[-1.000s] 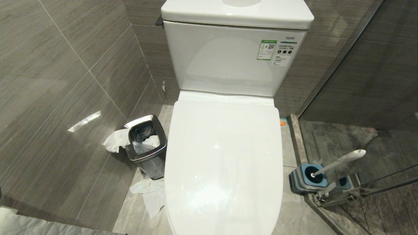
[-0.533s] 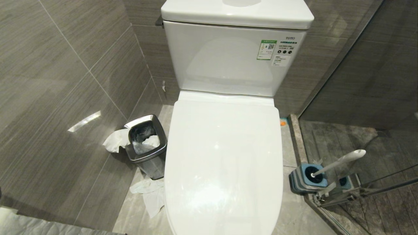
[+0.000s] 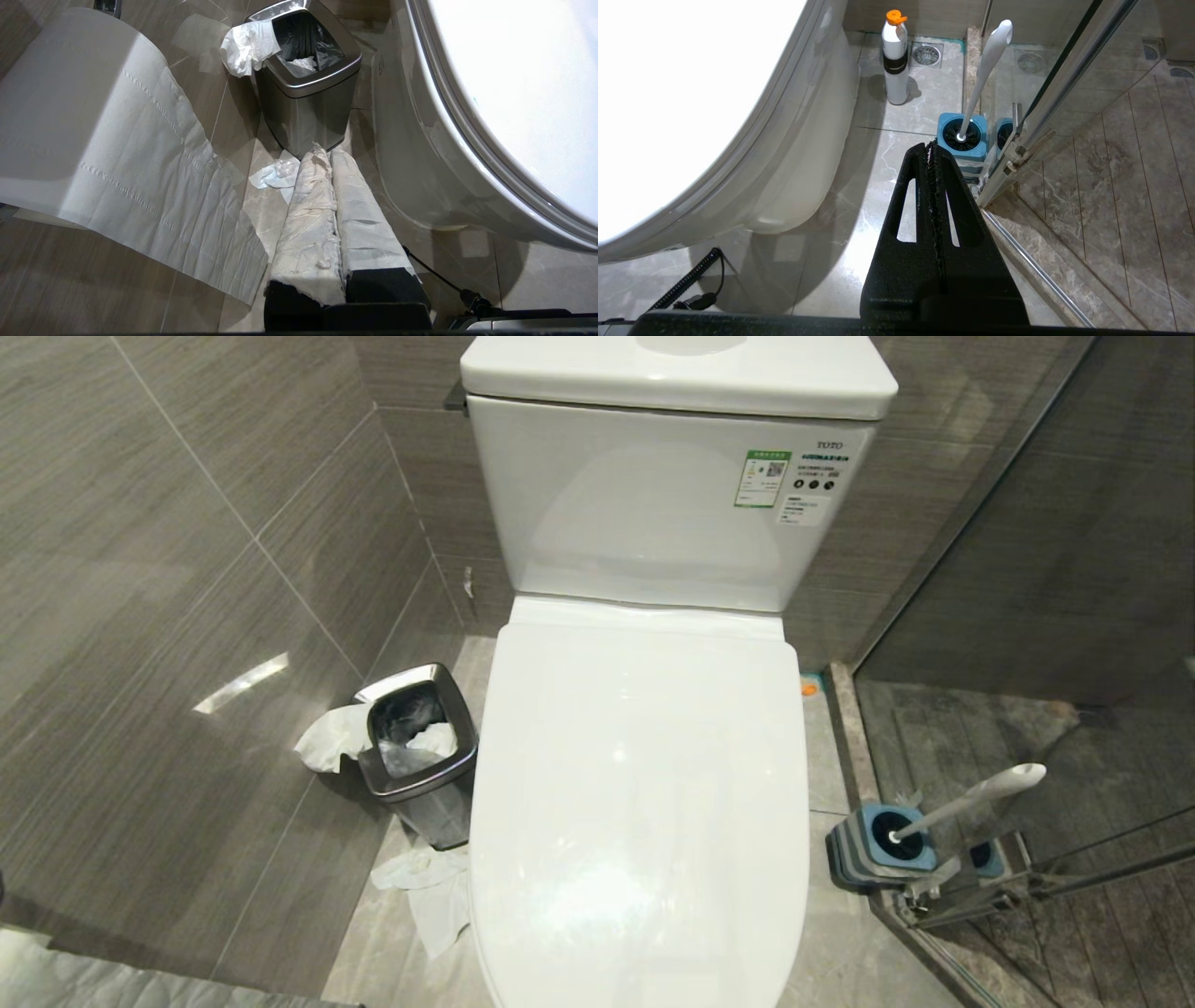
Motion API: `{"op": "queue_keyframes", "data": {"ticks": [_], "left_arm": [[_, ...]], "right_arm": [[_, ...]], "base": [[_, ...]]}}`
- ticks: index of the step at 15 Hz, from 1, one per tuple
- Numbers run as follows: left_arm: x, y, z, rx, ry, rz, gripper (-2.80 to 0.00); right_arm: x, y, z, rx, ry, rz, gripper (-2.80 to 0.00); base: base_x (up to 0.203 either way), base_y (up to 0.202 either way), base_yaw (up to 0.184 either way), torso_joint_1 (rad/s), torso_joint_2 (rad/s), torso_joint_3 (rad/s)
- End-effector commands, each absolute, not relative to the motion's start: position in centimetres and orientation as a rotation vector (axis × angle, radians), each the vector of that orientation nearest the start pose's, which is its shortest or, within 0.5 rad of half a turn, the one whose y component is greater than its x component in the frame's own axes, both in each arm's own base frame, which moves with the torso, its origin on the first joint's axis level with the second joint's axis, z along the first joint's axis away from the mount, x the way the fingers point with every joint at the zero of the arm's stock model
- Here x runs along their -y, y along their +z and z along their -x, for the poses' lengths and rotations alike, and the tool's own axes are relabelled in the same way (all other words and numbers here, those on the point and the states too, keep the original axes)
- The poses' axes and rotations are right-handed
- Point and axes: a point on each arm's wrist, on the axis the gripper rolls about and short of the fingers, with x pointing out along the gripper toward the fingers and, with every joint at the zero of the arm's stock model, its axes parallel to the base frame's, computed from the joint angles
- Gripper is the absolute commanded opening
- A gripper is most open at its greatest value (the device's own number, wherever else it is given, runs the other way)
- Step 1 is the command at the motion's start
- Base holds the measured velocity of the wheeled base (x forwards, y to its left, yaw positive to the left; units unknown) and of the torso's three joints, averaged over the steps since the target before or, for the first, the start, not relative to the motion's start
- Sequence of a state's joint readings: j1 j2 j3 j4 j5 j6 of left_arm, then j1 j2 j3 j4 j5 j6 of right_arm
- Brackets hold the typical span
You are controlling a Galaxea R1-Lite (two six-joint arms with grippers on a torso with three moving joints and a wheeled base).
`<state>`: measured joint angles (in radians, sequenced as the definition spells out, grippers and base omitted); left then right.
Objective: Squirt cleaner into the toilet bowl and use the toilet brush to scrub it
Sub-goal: Use the left hand to lift the toilet lid slightly
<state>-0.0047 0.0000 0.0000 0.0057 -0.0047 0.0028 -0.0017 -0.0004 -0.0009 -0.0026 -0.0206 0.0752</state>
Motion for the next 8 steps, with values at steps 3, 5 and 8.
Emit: {"op": "queue_keyframes", "data": {"ticks": [3,5,8], "left_arm": [[0.0,7.44,2.27,-0.008,-0.009,-0.003,-2.8],[0.0,7.44,2.27,-0.008,-0.009,-0.003,-2.8],[0.0,7.44,2.27,-0.008,-0.01,-0.003,-2.8]], "right_arm": [[0.04,7.58,2.28,0.004,-0.023,-0.075,-2.8],[0.04,7.62,2.29,0.005,-0.023,-0.075,-2.8],[0.04,7.58,2.28,0.004,-0.023,-0.075,-2.8]], "base": [[0.0,0.0,0.0,0.0,0.0,0.0],[0.0,0.0,0.0,0.0,0.0,0.0],[0.0,0.0,0.0,0.0,0.0,0.0]]}}
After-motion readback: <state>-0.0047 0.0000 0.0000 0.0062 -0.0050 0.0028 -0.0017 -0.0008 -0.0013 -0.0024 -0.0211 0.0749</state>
